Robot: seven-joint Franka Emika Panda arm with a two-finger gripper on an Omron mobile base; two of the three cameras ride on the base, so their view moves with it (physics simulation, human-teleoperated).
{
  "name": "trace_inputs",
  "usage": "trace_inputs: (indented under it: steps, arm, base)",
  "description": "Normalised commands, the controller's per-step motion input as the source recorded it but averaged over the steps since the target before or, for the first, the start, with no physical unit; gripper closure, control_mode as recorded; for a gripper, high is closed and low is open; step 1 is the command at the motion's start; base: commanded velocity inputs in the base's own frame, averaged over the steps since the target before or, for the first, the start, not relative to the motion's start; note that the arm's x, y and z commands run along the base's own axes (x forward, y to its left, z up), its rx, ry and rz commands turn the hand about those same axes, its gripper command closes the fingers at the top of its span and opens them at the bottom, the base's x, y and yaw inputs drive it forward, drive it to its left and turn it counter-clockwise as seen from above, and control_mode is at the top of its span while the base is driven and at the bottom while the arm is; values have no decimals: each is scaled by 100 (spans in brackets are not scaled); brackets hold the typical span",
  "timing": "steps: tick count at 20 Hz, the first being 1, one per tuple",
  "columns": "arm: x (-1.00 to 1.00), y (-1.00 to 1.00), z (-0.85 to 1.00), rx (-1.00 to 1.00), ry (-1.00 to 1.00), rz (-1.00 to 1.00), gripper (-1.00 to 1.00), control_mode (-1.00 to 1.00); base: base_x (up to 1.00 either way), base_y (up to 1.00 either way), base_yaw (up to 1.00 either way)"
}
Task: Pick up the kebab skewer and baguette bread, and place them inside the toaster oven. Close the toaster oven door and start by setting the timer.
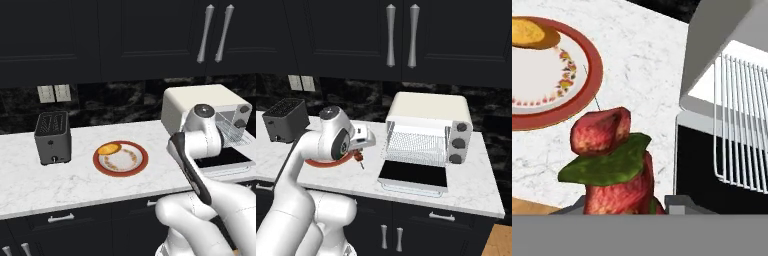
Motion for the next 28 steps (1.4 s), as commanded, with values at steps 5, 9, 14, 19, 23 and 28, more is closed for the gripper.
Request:
trace_inputs:
  steps: [5, 9, 14, 19, 23, 28]
  arm:
    - [21, -98, 26, 21, 8, -26, 100, -100]
    - [41, -50, 9, 12, 2, -11, 100, -100]
    - [0, -22, 0, 12, -18, -1, 100, -100]
    - [24, -25, -5, 13, -1, -5, 100, -100]
    - [53, -12, 0, 8, 0, -2, 100, -100]
    - [24, -21, -2, 6, -1, -1, 100, -100]
  base:
    - [0, 0, 0]
    - [0, 0, 0]
    - [0, 0, 0]
    - [0, 0, 0]
    - [0, 0, 0]
    - [0, 0, 0]
